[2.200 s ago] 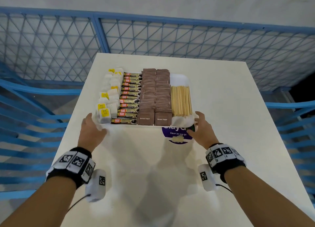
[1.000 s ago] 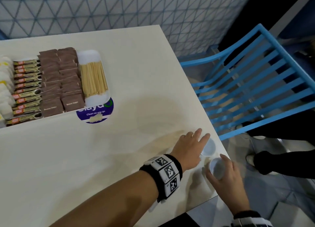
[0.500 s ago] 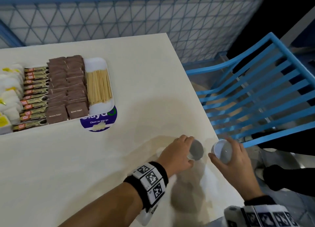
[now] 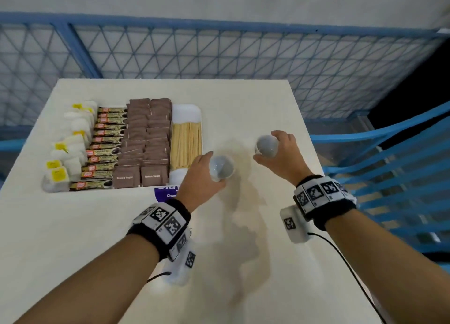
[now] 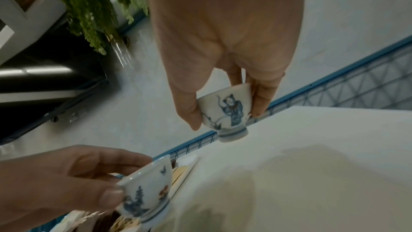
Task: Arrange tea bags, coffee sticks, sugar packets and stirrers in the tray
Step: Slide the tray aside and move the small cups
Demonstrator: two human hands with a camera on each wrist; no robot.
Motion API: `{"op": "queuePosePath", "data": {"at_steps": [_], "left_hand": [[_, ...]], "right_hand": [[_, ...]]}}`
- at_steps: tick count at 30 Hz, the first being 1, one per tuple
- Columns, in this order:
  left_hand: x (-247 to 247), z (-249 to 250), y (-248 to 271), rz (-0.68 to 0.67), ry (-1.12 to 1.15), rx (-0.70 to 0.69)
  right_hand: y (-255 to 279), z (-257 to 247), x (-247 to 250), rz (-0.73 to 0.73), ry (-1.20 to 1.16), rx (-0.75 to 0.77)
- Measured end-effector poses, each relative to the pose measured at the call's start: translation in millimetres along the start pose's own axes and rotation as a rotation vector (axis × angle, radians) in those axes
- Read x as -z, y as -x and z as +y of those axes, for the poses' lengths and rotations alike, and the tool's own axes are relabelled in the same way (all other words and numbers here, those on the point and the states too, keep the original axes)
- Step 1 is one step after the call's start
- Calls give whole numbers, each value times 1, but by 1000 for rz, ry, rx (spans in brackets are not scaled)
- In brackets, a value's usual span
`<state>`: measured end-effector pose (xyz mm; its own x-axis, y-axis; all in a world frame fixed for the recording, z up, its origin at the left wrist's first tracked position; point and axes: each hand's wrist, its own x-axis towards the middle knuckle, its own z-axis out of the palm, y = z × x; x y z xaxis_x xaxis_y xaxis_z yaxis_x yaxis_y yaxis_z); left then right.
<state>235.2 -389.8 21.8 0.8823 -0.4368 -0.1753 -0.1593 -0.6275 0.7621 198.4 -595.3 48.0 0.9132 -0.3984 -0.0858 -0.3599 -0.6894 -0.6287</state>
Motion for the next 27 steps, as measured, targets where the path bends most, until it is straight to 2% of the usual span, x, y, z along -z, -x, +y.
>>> {"op": "queuePosePath", "data": {"at_steps": [7,13,18,27], "left_hand": [[13,-22,-26,82,103,-9],[10,-32,-36,73,122,17],[5,-36,-44,79,148,40],[-4,-38,-60,73,147,23]], "right_hand": [[-79,-38,-43,-166,26,120],[-104,-46,-67,-308,123,168],[-112,-46,-83,-348,148,166],[-122,-49,-89,-336,99,165]]}}
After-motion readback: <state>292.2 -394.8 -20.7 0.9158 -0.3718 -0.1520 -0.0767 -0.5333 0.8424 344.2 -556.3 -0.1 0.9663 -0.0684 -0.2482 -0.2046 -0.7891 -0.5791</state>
